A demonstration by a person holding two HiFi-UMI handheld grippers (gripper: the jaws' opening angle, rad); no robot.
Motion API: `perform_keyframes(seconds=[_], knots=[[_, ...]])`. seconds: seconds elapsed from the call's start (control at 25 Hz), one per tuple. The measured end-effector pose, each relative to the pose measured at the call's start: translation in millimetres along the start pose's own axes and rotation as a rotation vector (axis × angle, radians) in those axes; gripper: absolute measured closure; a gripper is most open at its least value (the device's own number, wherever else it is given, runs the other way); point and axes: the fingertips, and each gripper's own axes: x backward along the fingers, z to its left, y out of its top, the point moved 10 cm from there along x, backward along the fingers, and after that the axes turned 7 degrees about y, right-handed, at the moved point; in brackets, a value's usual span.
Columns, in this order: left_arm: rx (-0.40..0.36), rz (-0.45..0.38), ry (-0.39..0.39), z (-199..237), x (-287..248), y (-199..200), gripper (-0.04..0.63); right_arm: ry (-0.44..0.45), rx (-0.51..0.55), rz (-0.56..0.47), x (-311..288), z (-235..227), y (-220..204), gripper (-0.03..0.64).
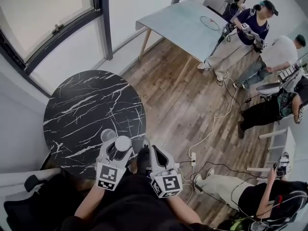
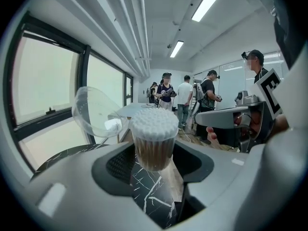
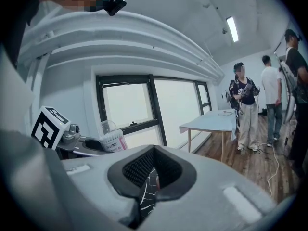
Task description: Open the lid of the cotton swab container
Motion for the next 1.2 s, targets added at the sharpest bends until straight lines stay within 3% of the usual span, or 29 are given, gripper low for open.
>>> perform_keyframes(seconds=[1.2], knots=[[-0.021,0.023,-0.043,-9.1,-14.9,-1.4,0.341,0.023,0.032,0.002,-3.1,-7.4,4.0,0.617]])
